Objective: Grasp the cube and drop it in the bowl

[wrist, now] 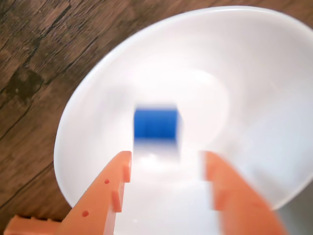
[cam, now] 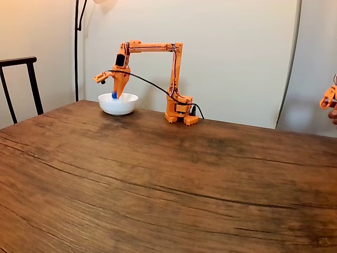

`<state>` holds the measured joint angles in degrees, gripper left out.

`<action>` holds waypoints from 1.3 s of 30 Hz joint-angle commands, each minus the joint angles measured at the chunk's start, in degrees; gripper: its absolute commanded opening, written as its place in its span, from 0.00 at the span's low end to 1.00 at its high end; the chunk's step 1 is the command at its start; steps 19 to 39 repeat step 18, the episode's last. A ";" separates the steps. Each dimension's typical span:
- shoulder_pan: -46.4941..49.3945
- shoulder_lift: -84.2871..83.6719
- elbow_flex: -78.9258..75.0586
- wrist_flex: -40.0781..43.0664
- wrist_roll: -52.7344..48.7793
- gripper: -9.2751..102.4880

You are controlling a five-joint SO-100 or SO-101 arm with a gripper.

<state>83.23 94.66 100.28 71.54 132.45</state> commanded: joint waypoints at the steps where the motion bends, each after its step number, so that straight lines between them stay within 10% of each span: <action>1: 0.35 2.46 0.44 -1.49 0.53 0.38; 39: -13.71 17.23 -4.04 11.25 -0.09 0.20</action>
